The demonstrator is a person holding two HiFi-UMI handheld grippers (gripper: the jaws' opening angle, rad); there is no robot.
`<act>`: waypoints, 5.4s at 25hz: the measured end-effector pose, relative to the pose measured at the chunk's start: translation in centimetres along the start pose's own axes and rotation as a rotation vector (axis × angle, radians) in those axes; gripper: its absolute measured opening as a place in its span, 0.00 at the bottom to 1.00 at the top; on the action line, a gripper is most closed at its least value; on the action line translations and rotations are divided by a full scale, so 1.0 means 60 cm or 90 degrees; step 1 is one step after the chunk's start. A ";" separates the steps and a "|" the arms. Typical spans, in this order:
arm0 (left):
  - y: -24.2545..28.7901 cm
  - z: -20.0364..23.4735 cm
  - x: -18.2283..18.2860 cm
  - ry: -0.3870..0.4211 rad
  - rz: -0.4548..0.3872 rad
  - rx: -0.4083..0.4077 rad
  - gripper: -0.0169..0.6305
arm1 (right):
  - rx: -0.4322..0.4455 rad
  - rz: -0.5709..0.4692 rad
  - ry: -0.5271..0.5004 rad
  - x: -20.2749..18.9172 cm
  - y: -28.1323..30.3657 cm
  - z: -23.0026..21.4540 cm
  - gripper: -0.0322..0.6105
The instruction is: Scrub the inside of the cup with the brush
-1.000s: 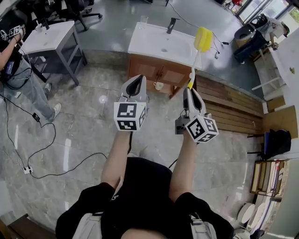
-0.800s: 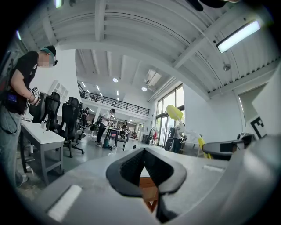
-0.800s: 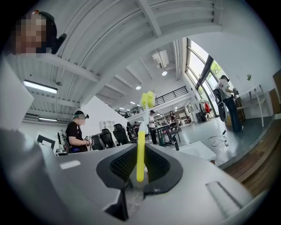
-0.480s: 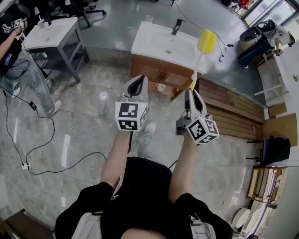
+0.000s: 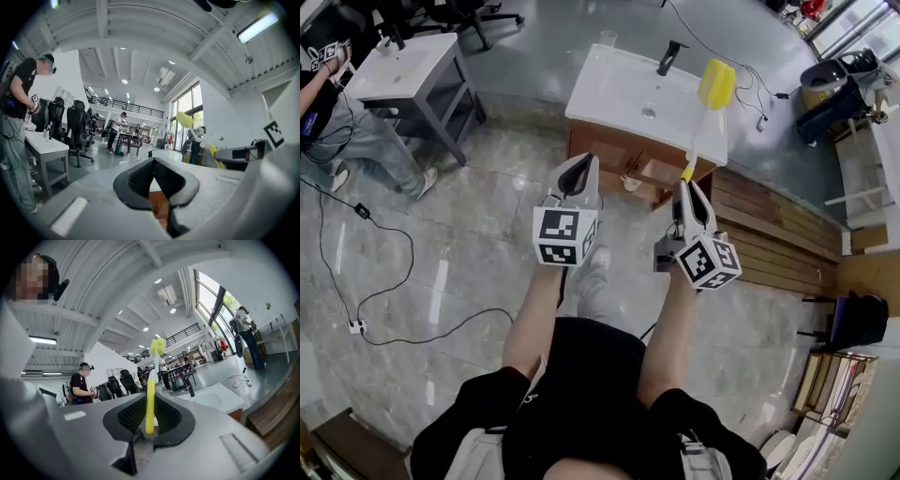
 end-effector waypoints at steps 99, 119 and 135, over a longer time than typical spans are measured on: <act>0.843 0.356 -0.133 0.134 0.120 0.041 0.51 | -0.046 0.147 0.051 0.051 0.712 -0.441 0.13; 0.976 0.421 -0.191 0.153 0.128 0.021 0.60 | -0.113 0.164 0.044 0.036 0.732 -0.483 0.13; 1.024 0.437 -0.215 0.155 0.143 -0.001 0.50 | -0.133 0.159 0.042 0.042 0.734 -0.498 0.13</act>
Point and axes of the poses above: the fingertips, and each gripper's own axes: y forward along the fingers, z to its left, x out of its top, the point moved 4 cm from there along -y, backward along the fingers, and after that the axes turned 1 degree about z, right-handed, at the moved point
